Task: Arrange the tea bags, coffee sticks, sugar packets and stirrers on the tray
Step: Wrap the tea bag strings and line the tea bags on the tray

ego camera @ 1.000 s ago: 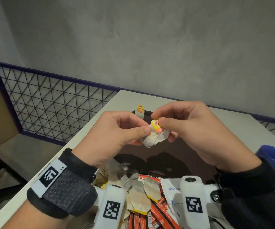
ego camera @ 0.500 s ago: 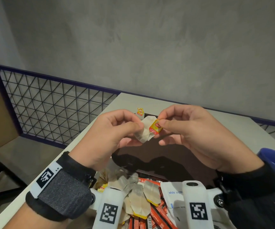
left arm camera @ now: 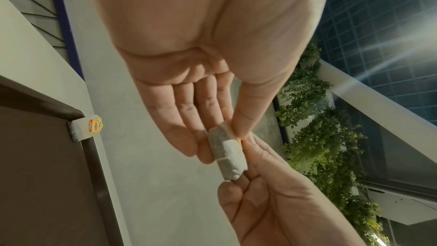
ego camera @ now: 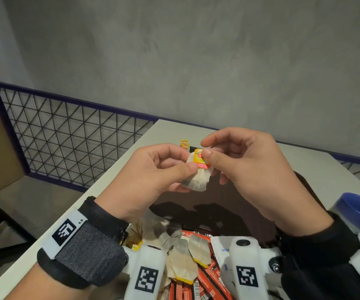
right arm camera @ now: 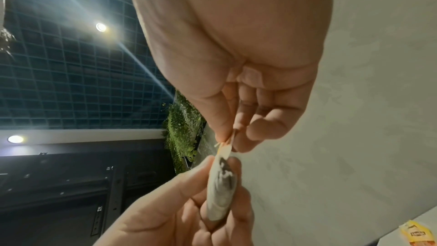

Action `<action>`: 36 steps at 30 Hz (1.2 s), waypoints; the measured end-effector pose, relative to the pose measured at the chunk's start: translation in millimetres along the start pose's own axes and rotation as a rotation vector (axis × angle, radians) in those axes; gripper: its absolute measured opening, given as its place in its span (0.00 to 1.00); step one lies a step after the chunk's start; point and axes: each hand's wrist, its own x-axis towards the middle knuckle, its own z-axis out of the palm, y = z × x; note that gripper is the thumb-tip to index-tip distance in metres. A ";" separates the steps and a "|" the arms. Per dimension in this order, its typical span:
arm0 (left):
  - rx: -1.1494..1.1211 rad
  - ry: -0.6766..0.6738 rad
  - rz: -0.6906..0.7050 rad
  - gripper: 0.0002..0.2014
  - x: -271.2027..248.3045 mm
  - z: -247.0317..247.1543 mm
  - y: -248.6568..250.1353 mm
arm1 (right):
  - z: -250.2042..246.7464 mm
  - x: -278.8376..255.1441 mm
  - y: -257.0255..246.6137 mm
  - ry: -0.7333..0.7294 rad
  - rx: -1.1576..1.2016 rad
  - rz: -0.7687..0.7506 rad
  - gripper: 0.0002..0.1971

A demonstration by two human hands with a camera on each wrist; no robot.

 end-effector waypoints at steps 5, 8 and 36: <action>0.006 -0.011 -0.002 0.14 -0.4 -1.0 1.0 | 1.1 0.3 0.4 -0.003 -0.027 -0.025 0.02; -0.005 -0.003 0.006 0.12 0.2 0.0 0.4 | 2.3 0.8 1.6 -0.028 -0.014 -0.030 0.03; -0.366 0.329 -0.059 0.05 12.7 -60.5 12.0 | 29.1 171.2 90.3 -0.399 -0.409 0.519 0.05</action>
